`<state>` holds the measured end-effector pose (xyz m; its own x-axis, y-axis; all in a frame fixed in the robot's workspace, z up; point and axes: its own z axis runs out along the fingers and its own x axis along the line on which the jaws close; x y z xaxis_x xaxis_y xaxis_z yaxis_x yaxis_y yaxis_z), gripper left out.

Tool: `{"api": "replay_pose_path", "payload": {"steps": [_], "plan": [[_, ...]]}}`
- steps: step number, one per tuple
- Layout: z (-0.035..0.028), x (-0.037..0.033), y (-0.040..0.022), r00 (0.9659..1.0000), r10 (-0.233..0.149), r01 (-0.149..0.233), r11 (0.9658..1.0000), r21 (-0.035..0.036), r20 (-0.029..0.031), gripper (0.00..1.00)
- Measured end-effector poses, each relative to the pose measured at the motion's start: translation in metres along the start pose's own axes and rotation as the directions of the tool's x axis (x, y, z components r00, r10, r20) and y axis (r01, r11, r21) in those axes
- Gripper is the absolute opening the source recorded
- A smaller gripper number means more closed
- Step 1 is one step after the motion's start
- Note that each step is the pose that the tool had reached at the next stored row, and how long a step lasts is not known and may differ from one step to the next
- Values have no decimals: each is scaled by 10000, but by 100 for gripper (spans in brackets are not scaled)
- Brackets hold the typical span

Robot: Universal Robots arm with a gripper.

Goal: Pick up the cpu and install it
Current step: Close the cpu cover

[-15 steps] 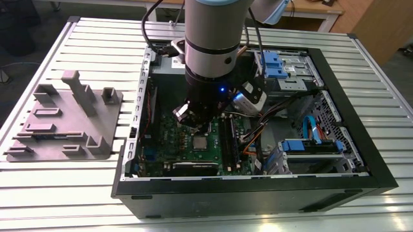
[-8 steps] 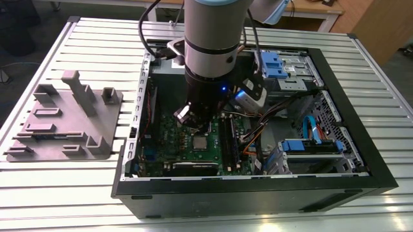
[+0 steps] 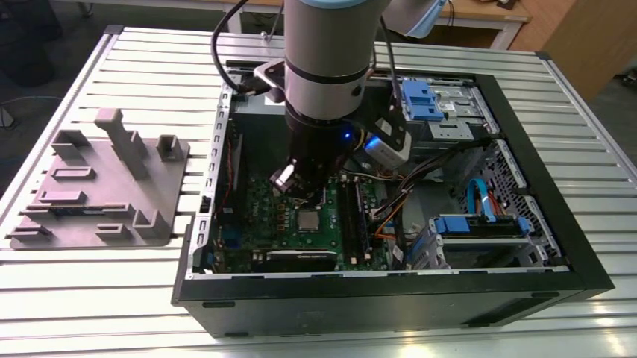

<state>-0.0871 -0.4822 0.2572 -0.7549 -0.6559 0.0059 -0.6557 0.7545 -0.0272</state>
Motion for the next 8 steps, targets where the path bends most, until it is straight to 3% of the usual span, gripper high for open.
{"api": "replay_pose_path", "payload": {"steps": [8], "plan": [[0,-2,-2,9999,-173,173,9999,1,5,10]]}}
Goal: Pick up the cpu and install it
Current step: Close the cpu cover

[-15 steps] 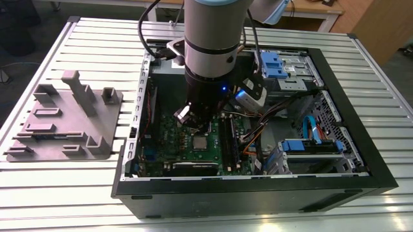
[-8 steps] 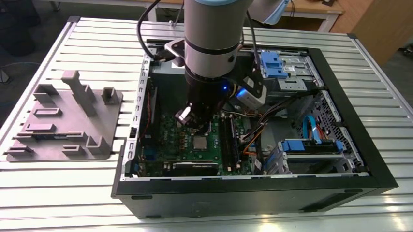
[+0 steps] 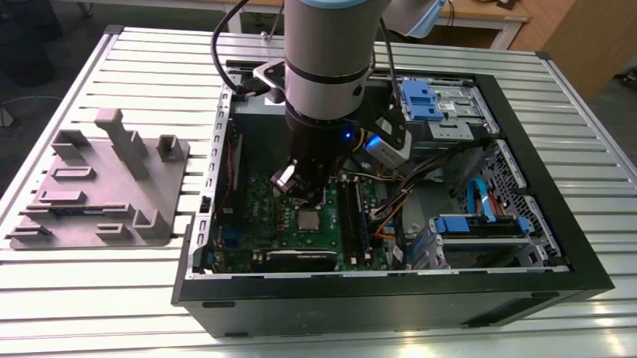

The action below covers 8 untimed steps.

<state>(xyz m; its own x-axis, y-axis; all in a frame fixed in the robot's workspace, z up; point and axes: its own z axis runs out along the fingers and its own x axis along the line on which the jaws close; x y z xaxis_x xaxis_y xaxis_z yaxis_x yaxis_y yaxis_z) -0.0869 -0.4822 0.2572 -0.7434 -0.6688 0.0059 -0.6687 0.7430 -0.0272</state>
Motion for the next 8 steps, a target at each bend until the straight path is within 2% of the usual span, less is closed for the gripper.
{"api": "replay_pose_path", "payload": {"steps": [8], "plan": [[0,-3,-3,10000,-1,1,10000,0,1,10]]}}
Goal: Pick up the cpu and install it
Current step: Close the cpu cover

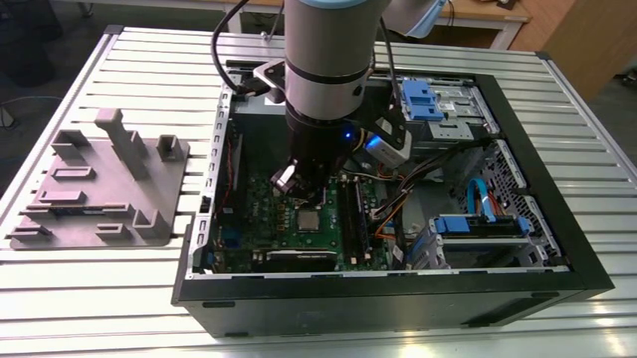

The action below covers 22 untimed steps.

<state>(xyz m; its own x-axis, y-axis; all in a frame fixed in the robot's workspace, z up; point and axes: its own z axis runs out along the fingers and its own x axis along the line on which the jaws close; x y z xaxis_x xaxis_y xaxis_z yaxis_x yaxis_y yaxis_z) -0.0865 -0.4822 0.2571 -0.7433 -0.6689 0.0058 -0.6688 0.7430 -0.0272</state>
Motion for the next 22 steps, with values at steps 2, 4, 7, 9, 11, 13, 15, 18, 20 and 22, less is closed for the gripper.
{"api": "replay_pose_path", "payload": {"steps": [2,4,7,9,11,13,15,18,20,22], "plan": [[0,-14,-12,10000,0,0,10000,1,-1,10],[3,-49,-44,10000,2,-2,10000,0,0,10],[8,-104,-93,10000,0,0,10000,0,0,10],[11,-115,-104,10000,-26,26,10000,-3,3,10],[11,-117,-105,9998,-88,93,9997,-214,199,10],[11,-117,-105,9989,-133,155,9987,-490,452,10],[19,-120,-107,9981,-200,236,9978,-627,585,10],[32,-124,-111,9966,-564,601,9962,-625,594,10],[41,-125,-111,9939,-924,961,9934,-622,603,10],[47,-125,-111,9909,-1204,1241,9903,-619,609,10]]}}
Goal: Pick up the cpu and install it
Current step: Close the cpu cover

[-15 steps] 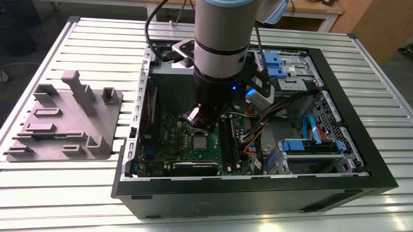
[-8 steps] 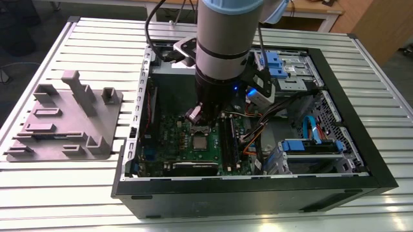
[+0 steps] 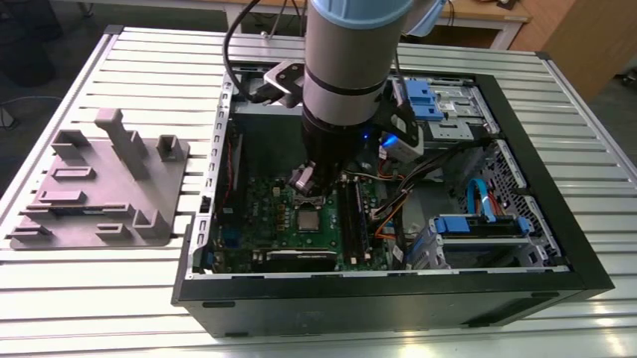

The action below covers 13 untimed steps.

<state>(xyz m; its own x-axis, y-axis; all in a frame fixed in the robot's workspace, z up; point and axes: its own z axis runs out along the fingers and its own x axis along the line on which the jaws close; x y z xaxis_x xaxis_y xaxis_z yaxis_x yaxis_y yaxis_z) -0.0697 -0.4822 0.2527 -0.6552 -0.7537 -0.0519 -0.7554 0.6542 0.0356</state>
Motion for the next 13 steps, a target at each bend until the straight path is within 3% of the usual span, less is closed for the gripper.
{"api": "replay_pose_path", "payload": {"steps": [13], "plan": [[2,-8,-10,10000,-49,49,10000,-4,0,10]]}}
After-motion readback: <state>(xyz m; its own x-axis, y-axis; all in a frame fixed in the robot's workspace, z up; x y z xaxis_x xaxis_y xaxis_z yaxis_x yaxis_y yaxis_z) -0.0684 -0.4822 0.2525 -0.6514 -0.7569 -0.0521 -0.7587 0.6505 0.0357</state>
